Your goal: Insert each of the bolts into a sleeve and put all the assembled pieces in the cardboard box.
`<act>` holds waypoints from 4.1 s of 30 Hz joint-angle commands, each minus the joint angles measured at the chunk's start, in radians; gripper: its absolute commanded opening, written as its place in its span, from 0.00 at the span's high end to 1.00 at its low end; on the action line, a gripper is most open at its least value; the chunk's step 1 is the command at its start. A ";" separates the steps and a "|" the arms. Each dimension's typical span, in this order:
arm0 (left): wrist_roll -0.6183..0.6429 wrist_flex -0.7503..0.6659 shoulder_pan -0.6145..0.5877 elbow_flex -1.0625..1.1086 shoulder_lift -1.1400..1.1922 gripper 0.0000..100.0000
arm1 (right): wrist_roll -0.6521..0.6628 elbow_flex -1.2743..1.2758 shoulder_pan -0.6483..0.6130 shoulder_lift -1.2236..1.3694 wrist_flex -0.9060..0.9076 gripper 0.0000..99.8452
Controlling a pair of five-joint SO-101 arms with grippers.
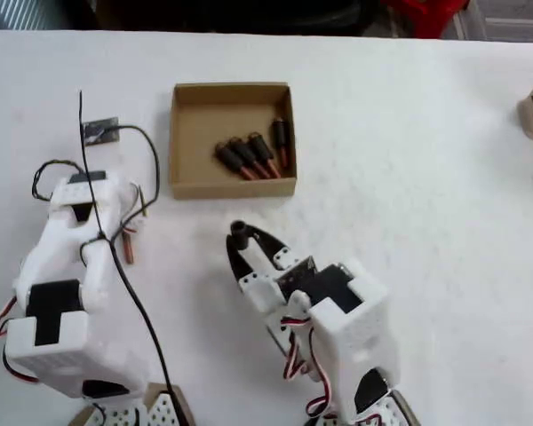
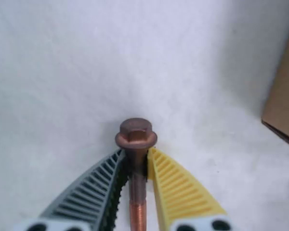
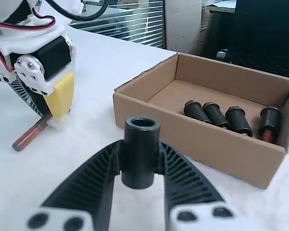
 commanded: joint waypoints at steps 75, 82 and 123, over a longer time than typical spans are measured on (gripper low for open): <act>0.112 -1.907 0.361 1.003 -0.484 0.98 | 0.014 -0.043 -0.059 0.016 -0.005 0.98; 0.126 -1.854 0.371 0.976 -0.486 0.98 | 0.014 -0.048 -0.058 0.019 -0.005 0.98; 0.021 -0.835 0.542 1.169 -1.725 0.98 | 0.014 -0.064 -0.058 0.021 -0.001 0.98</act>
